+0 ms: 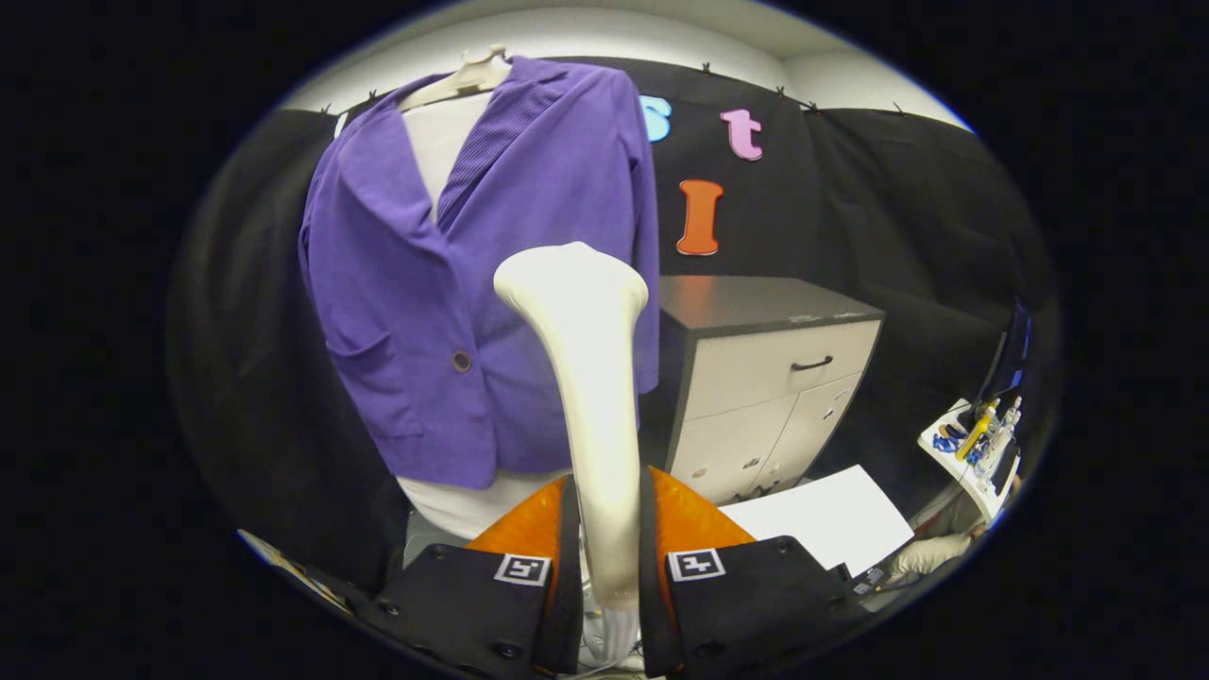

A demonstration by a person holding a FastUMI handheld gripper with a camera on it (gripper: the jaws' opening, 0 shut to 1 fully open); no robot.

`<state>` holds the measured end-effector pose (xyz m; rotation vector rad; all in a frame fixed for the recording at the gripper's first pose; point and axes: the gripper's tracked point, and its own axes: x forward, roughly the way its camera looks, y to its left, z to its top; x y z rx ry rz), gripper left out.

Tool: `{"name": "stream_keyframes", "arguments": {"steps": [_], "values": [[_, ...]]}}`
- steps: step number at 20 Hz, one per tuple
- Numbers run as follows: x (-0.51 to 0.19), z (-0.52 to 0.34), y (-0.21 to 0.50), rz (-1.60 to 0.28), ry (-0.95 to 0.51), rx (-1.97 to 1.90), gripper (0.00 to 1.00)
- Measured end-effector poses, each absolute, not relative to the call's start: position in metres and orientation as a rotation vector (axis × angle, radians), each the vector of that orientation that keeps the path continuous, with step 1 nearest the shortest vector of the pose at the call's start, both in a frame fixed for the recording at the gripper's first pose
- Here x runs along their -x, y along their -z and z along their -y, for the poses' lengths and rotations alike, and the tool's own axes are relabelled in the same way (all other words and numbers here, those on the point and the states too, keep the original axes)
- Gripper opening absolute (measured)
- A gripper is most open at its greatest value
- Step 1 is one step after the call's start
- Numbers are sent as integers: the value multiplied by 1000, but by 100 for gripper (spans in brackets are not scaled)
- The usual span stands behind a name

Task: Iron the clothes twice with a garment steamer, once on the left side and once on the right side.

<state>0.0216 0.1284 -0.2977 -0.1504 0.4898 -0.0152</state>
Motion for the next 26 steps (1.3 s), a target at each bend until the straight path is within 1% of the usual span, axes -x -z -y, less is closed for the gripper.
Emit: {"name": "stream_keyframes", "arguments": {"steps": [8, 14, 17, 21, 26], "values": [[-55, -52, 108, -218, 30, 152, 32], [-32, -4, -10, -75, 26, 92, 31], [-21, 16, -49, -22, 15, 83, 31], [-6, 26, -80, 22, -15, 75, 31], [-9, 16, -67, 10, -65, 96, 31]]}}
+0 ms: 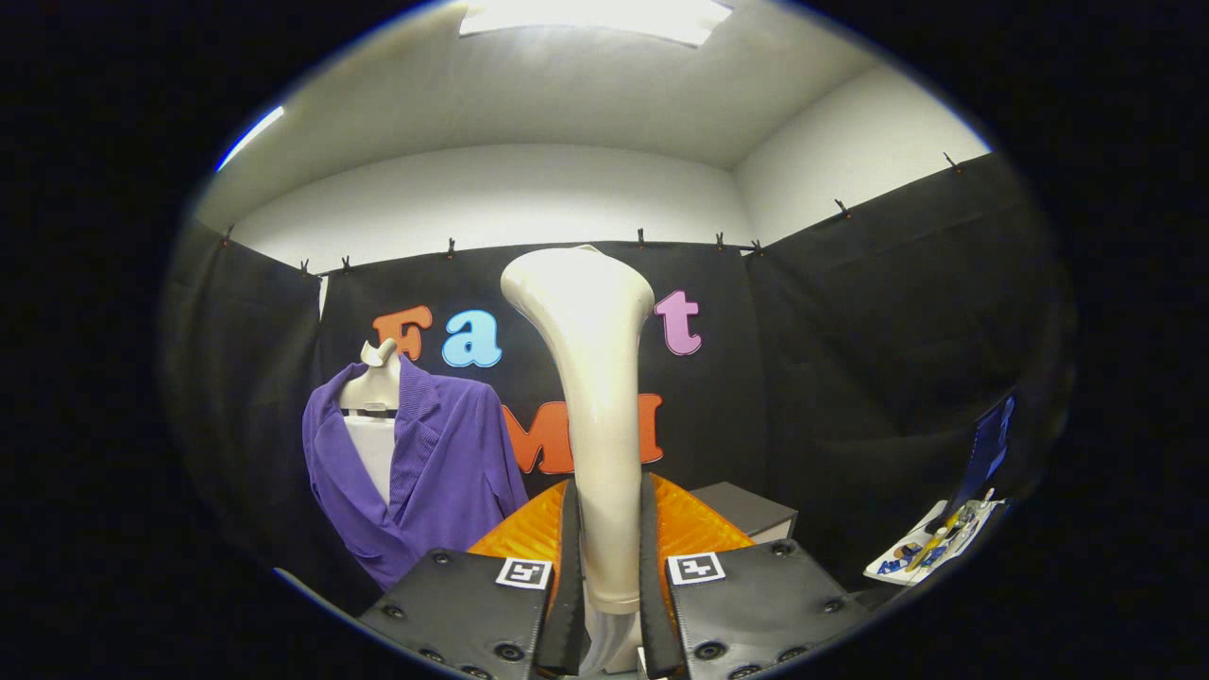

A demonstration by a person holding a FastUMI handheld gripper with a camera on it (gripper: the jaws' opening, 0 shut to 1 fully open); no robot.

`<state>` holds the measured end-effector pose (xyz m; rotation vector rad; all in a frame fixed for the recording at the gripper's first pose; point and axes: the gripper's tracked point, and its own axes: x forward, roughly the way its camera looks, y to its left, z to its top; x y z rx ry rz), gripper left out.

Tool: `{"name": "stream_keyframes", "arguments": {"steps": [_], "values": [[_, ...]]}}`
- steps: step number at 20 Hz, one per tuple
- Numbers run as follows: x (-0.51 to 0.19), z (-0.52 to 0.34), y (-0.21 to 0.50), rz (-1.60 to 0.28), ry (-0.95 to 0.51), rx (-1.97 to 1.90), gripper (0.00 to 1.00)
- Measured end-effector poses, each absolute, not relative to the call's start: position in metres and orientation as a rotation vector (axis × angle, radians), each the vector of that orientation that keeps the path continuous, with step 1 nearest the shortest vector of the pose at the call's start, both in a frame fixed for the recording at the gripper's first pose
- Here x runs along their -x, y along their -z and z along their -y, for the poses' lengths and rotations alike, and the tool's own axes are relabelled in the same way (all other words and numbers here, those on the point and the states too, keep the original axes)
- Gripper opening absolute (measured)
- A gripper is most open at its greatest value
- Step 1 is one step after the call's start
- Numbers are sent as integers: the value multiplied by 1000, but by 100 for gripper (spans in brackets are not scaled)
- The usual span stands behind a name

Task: Iron the clothes twice with a garment steamer, once on the left side and once on the right side.

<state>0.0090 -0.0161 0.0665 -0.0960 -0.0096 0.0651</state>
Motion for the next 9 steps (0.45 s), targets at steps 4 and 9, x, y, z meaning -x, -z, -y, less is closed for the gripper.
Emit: {"name": "stream_keyframes", "arguments": {"steps": [4, 9], "values": [[-15, 5, -63, 10, -79, 101, 31], [-17, -12, -57, 13, -57, 100, 31]]}}
